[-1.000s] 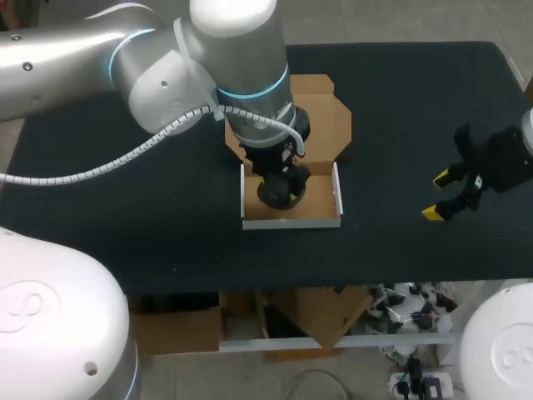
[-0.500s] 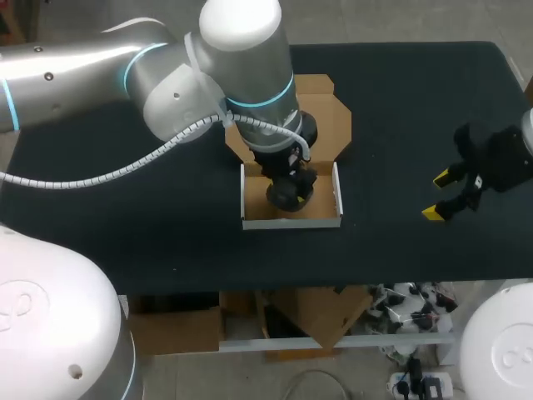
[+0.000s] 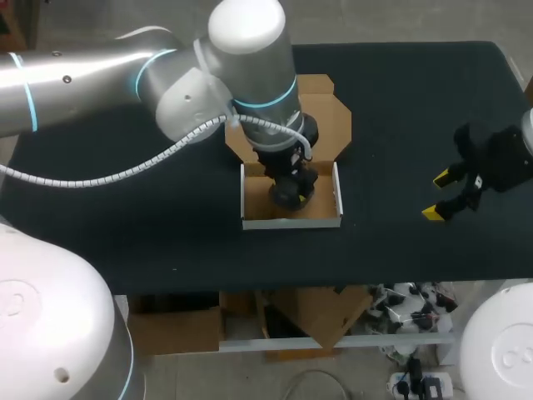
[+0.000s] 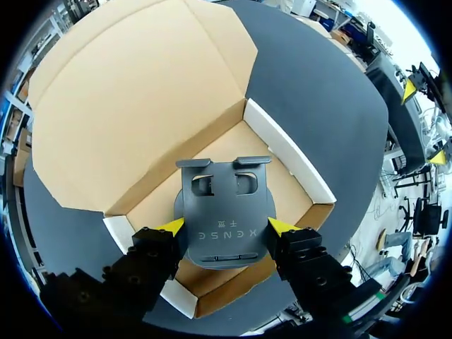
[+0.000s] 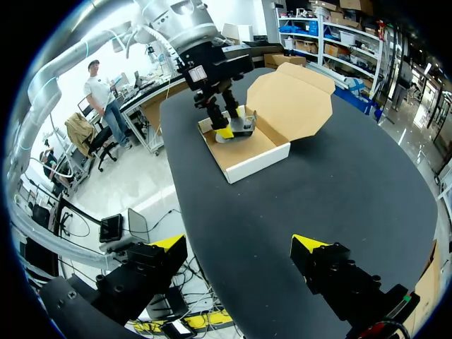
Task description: Assemble the packaging by folding the flat box into shape, placing the metal phone stand inside, and closing the box properly
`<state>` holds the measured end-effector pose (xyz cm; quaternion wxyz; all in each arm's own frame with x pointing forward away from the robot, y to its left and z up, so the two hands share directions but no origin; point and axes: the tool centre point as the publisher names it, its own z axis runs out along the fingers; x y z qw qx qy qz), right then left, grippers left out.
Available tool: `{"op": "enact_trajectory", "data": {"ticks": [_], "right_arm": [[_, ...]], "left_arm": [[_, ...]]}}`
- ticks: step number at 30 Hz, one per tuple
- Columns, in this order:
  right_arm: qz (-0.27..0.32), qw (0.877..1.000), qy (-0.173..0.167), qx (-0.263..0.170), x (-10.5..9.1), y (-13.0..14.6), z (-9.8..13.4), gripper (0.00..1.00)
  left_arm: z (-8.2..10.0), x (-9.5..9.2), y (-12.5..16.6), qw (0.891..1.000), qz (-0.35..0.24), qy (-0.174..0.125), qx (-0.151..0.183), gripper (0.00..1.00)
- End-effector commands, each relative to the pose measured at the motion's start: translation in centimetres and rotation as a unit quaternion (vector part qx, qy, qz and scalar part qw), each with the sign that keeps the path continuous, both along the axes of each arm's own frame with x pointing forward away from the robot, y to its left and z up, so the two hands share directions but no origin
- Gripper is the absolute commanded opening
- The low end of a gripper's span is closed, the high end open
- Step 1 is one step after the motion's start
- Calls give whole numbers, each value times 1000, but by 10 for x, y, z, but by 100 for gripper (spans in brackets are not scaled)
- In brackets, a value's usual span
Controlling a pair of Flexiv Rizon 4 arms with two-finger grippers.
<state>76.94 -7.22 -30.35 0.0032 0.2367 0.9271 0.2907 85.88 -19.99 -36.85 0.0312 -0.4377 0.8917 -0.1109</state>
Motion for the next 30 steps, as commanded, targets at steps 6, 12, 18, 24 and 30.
{"op": "enact_trajectory", "data": {"ticks": [6, 12, 18, 24, 30], "right_arm": [[0, 1000, 0, 0, -1, 0, 1, 100], [0, 1000, 0, 0, -1, 0, 1, 100], [0, 1000, 0, 0, -1, 0, 1, 100], [0, 1000, 0, 0, -1, 0, 1, 100], [0, 1000, 0, 0, -1, 0, 1, 100]], "left_arm": [[-13, 10, -3, 1000, 0, 10, 5, 0], [-20, 16, -2, 1000, 4, 13, 8, 0], [-21, 16, 0, 1000, 9, 16, 9, 0], [-24, 16, 0, 1000, 12, 18, 15, 76], [-24, 17, 1, 999, 21, 17, 21, 100]]}}
